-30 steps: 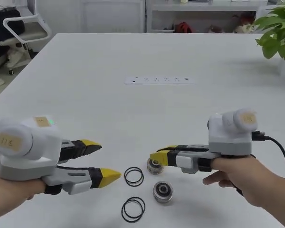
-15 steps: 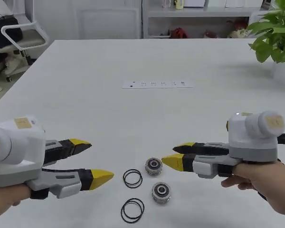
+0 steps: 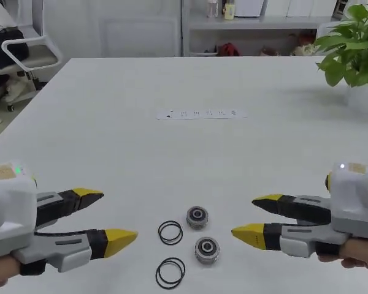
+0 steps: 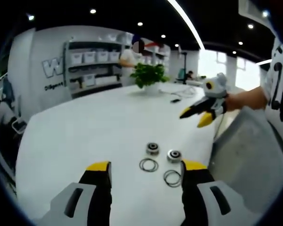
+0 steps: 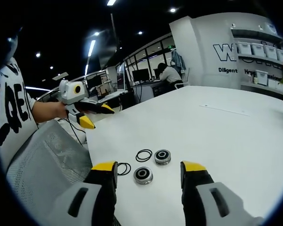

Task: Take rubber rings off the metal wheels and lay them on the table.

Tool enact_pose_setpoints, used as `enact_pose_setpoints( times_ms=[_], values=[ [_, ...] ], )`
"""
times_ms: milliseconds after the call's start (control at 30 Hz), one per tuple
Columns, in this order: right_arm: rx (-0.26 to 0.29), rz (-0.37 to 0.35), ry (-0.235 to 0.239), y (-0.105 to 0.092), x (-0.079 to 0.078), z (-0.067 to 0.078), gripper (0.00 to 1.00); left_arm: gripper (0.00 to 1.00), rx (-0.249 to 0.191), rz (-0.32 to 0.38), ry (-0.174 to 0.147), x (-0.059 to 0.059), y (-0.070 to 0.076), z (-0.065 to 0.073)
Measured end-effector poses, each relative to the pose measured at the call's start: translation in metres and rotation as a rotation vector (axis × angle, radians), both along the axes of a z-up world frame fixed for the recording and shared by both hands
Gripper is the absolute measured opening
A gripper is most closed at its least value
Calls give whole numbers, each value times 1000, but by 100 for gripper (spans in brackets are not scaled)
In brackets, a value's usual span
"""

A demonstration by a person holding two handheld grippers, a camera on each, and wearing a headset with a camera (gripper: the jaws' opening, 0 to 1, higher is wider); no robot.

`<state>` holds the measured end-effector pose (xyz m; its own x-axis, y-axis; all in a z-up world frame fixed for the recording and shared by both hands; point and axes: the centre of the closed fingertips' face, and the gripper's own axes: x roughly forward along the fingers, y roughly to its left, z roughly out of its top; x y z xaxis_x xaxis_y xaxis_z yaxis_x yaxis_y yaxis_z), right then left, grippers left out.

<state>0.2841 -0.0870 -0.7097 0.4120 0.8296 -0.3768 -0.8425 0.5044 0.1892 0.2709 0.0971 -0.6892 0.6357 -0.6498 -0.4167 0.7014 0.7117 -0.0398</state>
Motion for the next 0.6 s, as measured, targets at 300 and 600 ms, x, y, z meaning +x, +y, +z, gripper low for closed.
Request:
enact_pose_setpoints(
  times_ms=[300, 600],
  values=[
    [-73, -13, -48, -14, -13, 6, 51, 61, 1, 25, -5, -15, 8, 2],
    [-136, -31, -81, -26, -21, 8, 55, 61, -3, 40, -12, -27, 12, 7]
  ],
)
